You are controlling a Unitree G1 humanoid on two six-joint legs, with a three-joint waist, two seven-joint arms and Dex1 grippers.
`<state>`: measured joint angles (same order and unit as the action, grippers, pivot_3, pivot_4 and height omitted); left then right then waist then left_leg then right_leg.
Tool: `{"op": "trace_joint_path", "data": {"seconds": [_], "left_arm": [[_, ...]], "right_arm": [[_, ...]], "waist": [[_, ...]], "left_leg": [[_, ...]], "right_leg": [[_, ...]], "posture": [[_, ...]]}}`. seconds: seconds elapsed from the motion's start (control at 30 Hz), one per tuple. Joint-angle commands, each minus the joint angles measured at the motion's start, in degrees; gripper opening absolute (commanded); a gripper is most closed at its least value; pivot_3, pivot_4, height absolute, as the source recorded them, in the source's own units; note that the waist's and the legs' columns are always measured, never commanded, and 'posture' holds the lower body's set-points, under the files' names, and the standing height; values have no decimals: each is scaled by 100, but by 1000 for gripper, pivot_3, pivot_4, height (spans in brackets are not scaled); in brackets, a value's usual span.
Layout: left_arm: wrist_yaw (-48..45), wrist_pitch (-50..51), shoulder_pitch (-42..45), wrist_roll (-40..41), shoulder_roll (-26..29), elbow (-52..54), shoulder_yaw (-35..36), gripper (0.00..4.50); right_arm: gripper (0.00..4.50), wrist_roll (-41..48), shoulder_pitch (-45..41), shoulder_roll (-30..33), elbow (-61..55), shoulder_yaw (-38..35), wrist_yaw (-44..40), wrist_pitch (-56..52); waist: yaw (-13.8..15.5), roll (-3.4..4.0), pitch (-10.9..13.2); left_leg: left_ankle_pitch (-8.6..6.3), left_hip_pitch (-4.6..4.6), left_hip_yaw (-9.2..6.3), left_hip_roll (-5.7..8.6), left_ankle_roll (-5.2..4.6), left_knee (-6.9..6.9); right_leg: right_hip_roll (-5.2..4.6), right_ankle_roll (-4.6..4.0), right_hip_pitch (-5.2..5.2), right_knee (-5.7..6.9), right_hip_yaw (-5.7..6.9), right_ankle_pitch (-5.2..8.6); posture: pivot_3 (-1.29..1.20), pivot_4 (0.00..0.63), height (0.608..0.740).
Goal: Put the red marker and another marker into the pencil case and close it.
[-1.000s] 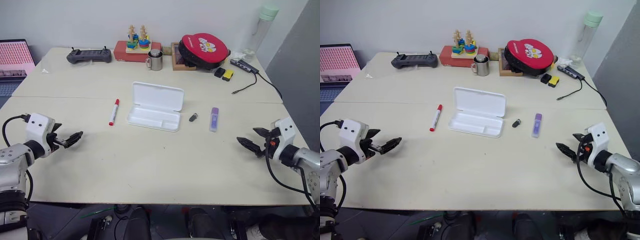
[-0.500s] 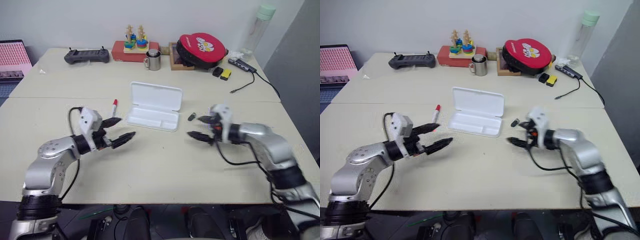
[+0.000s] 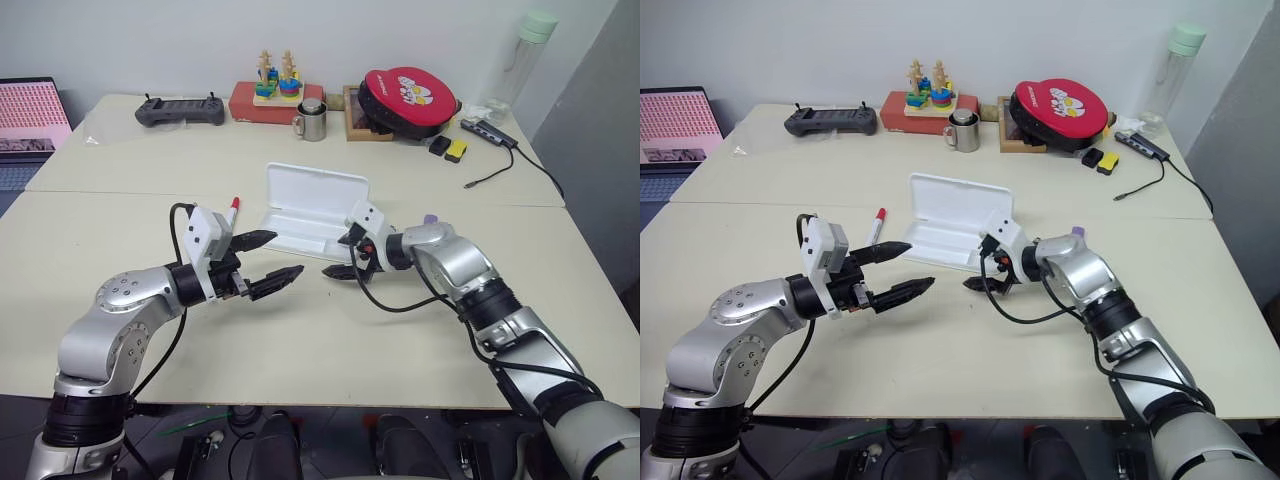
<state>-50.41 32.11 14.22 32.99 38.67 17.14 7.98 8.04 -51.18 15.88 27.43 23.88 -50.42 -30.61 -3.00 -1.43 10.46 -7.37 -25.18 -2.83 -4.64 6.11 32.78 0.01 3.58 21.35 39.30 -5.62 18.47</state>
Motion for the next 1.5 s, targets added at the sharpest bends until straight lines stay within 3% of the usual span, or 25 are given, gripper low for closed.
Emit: {"op": "trace_joint_path", "data": {"seconds": [0.03,0.4,0.63,0.8,0.93,1.2,1.5], "left_arm": [[39,-5,23,97,88,182,182,4500],[23,-10,78,56,125,59,160,4500],[30,-18,150,14,84,-34,72,4500],[36,20,111,88,91,-93,179,4500],[-2,-1,48,79,202,-263,345,4500],[541,-64,33,-83,73,-830,730,4500],[1293,-27,232,58,-154,-1633,1408,4500]], "right_arm": [[4489,-290,-221,-99,464,-27,-47,354],[1493,-590,-305,-259,817,-180,-146,681],[47,-629,-262,-245,755,-317,-245,897],[47,-565,-53,-144,260,-372,-599,1170],[47,-437,578,228,-703,-75,-1453,1362],[47,-561,913,304,-968,24,-1476,1329],[2009,-83,847,293,-1492,-467,-1418,1011]], "waist": [[4,0,0],[12,0,0],[11,0,0],[1,0,0],[19,0,0],[-23,1,1],[-15,1,2]], "left_leg": [[0,0,0,1,0,0],[0,2,-1,1,0,1],[0,2,-1,1,0,1],[0,2,-1,1,0,1],[0,-1,-1,2,1,-2],[0,7,-1,0,1,1],[0,6,-1,1,2,1]], "right_leg": [[0,0,0,1,0,0],[0,0,0,10,1,0],[0,-1,1,10,0,1],[0,-1,2,11,0,1],[0,-2,2,9,2,2],[0,18,2,18,0,16],[0,17,3,19,0,16]], "posture": [[0,150,740],[0,150,740],[0,150,740],[0,150,740],[0,150,740],[0,150,740],[0,150,740]]}}
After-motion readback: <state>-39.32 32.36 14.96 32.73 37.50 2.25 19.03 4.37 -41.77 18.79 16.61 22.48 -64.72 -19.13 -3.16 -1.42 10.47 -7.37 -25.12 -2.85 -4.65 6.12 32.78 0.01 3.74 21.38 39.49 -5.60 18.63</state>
